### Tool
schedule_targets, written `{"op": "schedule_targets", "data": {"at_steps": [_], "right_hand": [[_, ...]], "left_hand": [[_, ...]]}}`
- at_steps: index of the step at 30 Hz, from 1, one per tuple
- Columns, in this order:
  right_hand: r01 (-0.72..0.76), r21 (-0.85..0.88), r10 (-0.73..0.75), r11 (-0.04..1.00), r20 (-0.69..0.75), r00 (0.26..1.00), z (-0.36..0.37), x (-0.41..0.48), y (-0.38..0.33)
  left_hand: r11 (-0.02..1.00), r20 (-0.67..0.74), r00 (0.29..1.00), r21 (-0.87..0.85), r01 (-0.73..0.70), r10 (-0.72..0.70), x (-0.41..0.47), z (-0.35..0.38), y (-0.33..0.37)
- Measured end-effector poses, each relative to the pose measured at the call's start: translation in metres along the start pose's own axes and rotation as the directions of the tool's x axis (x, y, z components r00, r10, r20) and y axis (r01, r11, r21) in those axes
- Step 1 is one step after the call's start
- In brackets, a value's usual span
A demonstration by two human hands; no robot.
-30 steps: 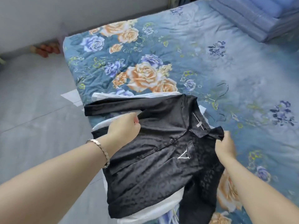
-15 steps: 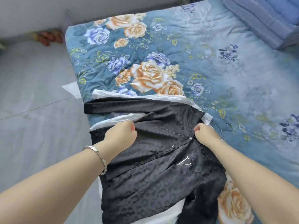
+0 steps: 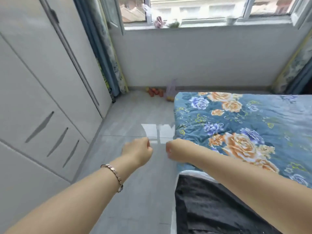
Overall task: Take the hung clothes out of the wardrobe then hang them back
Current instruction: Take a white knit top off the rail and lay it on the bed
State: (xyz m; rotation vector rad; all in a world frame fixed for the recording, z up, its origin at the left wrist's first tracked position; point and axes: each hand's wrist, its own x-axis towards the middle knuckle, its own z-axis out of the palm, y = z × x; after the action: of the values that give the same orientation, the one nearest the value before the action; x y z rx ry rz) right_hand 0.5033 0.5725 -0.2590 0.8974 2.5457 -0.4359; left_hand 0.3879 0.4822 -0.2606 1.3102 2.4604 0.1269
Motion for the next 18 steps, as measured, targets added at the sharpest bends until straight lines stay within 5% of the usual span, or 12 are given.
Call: {"op": "schedule_targets", "data": {"at_steps": [8, 18], "right_hand": [[0.376, -0.249, -0.417, 0.893, -0.14, 0.898, -0.123, -0.006, -0.322], [0.689, -0.22, -0.722, 0.691, -0.158, 0.673, -0.183, -0.054, -0.653]], "left_hand": [[0.978, -0.35, 0.915, -0.018, 0.206, -0.199, -0.109, -0.195, -0.238], [0.717, -0.542, 0.555, -0.133, 0.684, -0.631, -0.326, -0.345, -0.485]]}}
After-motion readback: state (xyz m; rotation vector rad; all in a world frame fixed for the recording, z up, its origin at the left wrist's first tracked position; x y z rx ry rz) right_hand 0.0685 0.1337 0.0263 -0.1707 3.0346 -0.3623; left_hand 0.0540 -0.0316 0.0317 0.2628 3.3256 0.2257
